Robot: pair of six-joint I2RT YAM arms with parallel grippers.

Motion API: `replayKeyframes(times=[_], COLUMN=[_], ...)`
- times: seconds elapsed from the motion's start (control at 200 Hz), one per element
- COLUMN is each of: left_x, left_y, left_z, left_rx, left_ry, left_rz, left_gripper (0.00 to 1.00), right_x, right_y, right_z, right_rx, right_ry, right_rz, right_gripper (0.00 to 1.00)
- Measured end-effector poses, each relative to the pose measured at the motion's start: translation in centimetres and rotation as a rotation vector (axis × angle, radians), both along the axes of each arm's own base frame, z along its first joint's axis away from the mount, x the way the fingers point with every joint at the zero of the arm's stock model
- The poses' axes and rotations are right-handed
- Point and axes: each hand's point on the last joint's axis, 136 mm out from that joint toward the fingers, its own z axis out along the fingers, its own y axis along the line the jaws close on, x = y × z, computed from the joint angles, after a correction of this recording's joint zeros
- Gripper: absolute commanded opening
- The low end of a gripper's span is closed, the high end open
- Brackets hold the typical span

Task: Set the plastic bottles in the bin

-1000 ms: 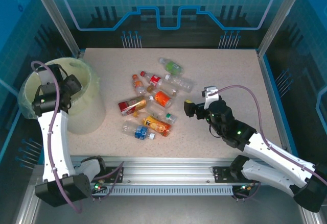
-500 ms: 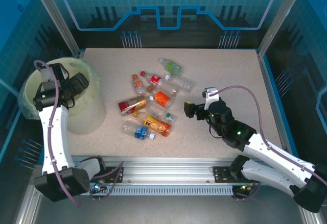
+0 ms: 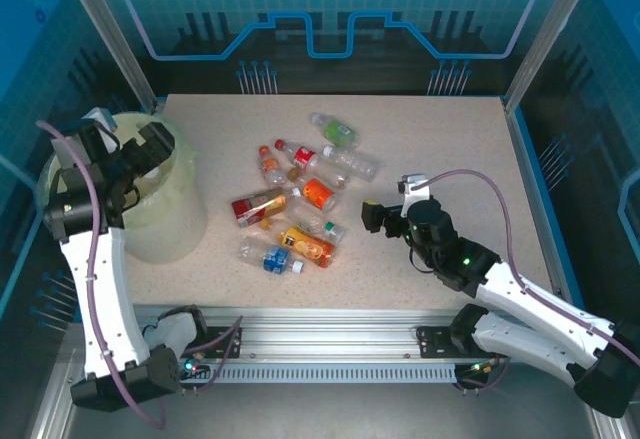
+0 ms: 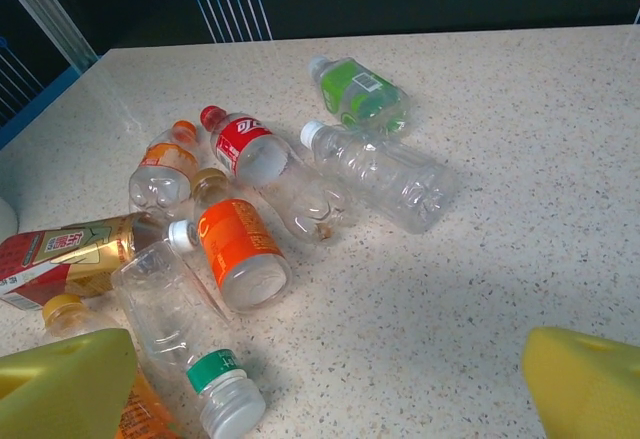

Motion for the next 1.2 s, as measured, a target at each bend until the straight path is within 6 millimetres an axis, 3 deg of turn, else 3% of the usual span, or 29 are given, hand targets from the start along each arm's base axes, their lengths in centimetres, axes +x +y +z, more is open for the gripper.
replayKeyframes(times=[0.285,0.425,0.54,0.65,0.915,1.201], left_x=[0.2,0.2,-0.1,-0.6,-1.8,-3.6], left_y=[-5.7,-10.4,-13.7,-15.6,-19.8,-20.3], left_z=[4.2,4.7,4.0,1.3,-7.5,-17.5], left_rx=[-0.113,-0.122,-0.132,-0.158,-0.191,-0.239], left_ry=[-0.181,-0.194,-0.18,-0.126,0.103,0.373], left_rz=[-0.251,-0.407,-0.478,-0.468,-0.379,-0.201], left_gripper=[0.99,0.99,0.99,0.98,0.99,0.99], right_x=[0.1,0.1,0.2,0.2,0.1,0.0], right_y=[-0.1,-0.3,-0.4,-0.3,-0.2,-0.3], right_z=[-0.2,-0.5,-0.6,-0.6,-0.6,-0.9], right_rx=[0.017,0.032,0.048,0.057,0.066,0.06], right_ry=[0.003,0.011,0.015,0.017,0.026,0.037], right_rz=[-0.011,-0.026,-0.035,-0.033,-0.025,-0.025], right_gripper=[1.0,1.0,1.0,1.0,1.0,1.0])
